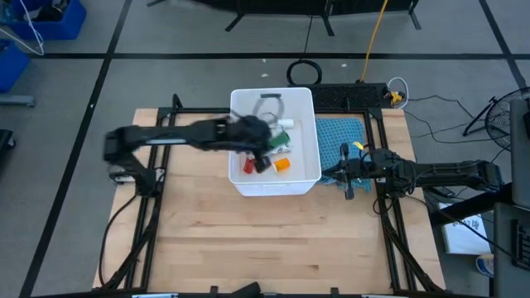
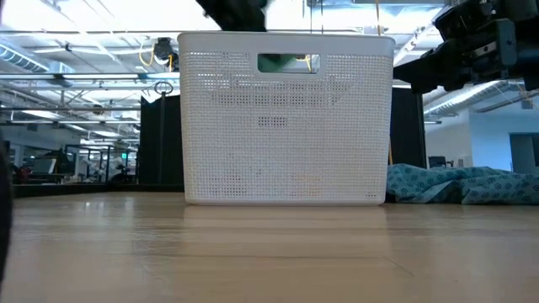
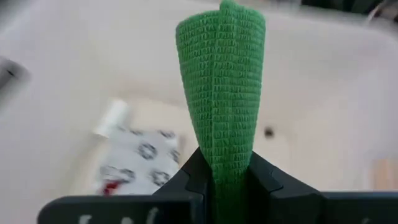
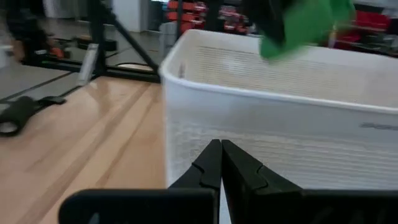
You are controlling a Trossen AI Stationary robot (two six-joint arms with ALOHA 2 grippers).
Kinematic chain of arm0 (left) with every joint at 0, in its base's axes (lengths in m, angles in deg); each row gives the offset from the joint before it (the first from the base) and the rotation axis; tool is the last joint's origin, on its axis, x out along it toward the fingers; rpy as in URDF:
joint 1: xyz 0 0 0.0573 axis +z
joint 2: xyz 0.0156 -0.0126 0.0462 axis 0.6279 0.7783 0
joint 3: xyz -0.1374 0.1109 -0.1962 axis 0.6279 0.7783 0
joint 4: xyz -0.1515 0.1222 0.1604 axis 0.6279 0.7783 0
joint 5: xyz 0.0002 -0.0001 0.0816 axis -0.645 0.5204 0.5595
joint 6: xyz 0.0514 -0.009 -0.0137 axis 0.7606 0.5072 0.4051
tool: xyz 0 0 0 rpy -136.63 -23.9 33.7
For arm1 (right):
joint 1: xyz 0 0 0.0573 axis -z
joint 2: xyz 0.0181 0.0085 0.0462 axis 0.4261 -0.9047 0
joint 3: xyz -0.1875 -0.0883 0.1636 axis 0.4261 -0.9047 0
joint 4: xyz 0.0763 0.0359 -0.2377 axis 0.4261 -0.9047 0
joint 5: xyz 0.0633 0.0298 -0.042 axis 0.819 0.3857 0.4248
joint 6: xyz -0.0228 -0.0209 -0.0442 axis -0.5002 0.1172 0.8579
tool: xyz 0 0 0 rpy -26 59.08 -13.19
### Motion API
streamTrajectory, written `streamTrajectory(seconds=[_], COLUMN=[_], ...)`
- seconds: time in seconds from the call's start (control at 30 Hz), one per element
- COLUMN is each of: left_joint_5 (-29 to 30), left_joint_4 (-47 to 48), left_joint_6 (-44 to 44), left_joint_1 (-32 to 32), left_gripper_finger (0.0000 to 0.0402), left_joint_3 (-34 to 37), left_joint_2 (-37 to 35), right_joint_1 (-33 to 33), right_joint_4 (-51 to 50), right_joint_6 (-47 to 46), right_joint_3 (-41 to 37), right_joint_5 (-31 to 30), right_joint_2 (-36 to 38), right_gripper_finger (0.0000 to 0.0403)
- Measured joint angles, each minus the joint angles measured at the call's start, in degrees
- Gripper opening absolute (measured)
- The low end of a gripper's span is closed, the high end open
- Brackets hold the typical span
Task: Pick & place medical supplies in basket/bin
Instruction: Put the green bandage into the white bin
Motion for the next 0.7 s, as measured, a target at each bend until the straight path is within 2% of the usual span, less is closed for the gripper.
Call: streamTrajectory(seconds=[0.13, 0.27, 0.57, 0.7], left_joint_5=[-2.7, -3.5, -10.4, -13.6], left_joint_4=[3.3, 4.4, 7.4, 7.5], left_joint_6=[-0.2, -0.4, -2.4, -2.8], left_joint_1=[0.2, 0.2, 2.3, 2.8], left_gripper_finger=[0.0050, 0.0050, 0.0050, 0.0050], left_joint_3=[-4.8, -6.1, -6.0, -6.2], left_joint_2=[9.8, 15.4, 24.0, 25.0], right_joint_1=[0.0, 0.0, 0.0, 0.0], right_joint_4=[-1.1, -1.7, -1.8, -1.7], right_joint_6=[0.0, 0.0, 0.0, 0.0], right_joint_3=[0.0, 0.0, 0.0, 0.0], right_joint_5=[1.0, 1.0, 1.0, 1.0], right_joint_2=[0.0, 0.0, 0.0, 0.0], right_gripper_finger=[0.0000, 0.0000, 0.0000, 0.0000])
